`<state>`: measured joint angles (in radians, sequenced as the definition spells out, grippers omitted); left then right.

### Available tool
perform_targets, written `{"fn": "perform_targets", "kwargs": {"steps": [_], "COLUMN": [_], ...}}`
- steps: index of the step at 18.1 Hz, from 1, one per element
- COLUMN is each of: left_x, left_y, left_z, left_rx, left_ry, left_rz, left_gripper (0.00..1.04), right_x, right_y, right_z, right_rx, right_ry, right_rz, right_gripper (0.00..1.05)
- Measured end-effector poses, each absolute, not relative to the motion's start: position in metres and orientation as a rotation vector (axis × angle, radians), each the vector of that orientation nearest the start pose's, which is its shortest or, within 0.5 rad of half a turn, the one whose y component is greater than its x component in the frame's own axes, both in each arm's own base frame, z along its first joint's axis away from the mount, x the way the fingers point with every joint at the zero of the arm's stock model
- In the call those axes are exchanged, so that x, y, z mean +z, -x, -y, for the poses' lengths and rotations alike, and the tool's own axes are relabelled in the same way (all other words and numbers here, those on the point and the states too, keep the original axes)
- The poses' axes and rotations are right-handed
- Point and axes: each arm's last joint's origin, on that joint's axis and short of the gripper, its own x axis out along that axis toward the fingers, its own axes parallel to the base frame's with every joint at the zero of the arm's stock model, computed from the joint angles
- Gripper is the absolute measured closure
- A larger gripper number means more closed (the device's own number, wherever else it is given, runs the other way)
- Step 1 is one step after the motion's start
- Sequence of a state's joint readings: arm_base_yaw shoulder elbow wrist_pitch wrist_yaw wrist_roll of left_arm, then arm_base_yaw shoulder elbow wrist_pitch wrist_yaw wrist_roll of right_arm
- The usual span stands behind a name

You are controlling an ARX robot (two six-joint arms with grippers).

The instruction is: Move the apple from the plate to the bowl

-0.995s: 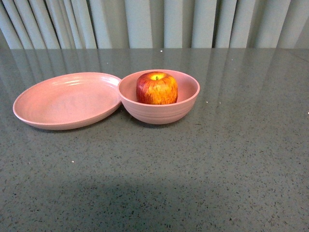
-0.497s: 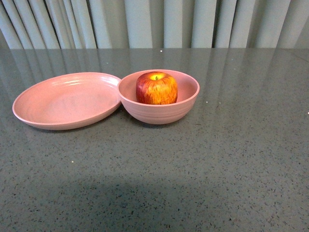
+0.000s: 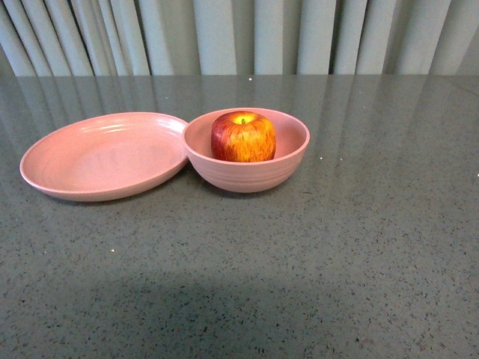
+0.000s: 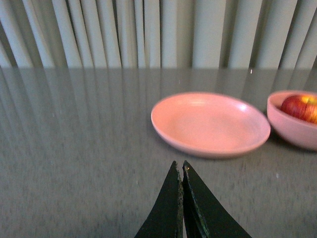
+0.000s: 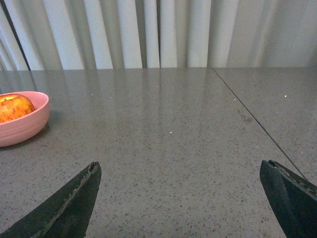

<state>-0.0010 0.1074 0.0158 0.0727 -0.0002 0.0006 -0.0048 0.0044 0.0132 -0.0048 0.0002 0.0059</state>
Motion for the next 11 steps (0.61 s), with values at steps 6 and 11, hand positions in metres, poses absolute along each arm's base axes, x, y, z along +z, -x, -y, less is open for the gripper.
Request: {"fn": "perform_targets", "kwargs": {"steps": [6, 11], "left_x": [0.1675, 0.1675], "left_y": [-0.0974, -0.0974], "left_z": [0.0001, 0.0001], "left_rx": [-0.002, -0.001], "left_ry": [-0.001, -0.001], "left_rz": [0.001, 0.001], "left_gripper": [1.04, 1.04], "right_x": [0.1673, 0.1672], "right_y": [-0.0972, -0.0972], "right_z": [0.0005, 0.0005], "right_rx": [-0.005, -0.005], "right_ry": [-0.006, -0.006], "right_rz": [0.005, 0.004], "right_gripper": [0.07, 0.07]}}
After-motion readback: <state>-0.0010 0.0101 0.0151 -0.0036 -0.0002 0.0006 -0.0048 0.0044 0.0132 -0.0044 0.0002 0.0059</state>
